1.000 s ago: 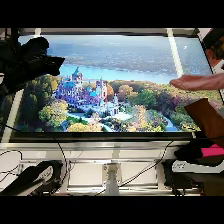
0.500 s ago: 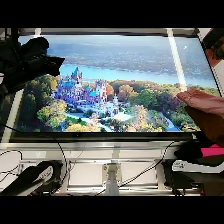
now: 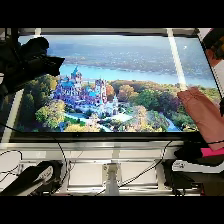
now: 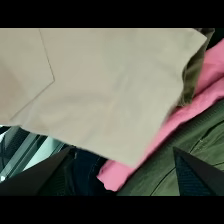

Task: Fold the clothes and pants, and hang the long-sleeved shirts on hangers.

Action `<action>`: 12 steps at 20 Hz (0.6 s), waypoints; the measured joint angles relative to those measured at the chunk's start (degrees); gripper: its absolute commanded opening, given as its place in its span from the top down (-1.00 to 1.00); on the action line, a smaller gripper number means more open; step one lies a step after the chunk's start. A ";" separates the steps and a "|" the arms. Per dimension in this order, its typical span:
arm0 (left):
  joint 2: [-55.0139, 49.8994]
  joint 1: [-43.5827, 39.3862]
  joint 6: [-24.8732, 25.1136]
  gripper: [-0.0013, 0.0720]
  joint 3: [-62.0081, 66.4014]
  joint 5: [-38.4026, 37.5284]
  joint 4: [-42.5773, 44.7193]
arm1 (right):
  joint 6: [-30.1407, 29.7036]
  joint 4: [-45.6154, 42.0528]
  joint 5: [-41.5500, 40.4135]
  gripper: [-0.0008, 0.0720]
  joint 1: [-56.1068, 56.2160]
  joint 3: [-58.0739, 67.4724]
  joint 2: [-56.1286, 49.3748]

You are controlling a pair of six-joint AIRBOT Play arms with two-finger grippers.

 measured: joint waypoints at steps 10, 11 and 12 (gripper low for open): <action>0.00 0.04 -0.02 0.93 -0.02 1.36 0.00 | -5.03 3.50 -14.93 -0.05 0.02 -0.52 2.19; 0.00 0.04 -0.02 0.93 0.00 1.46 -0.02 | -5.16 5.22 -16.81 0.21 0.02 -0.52 2.69; 0.00 0.04 -0.02 0.93 0.00 1.53 -0.02 | -5.29 7.39 -18.78 0.26 0.02 -0.52 3.19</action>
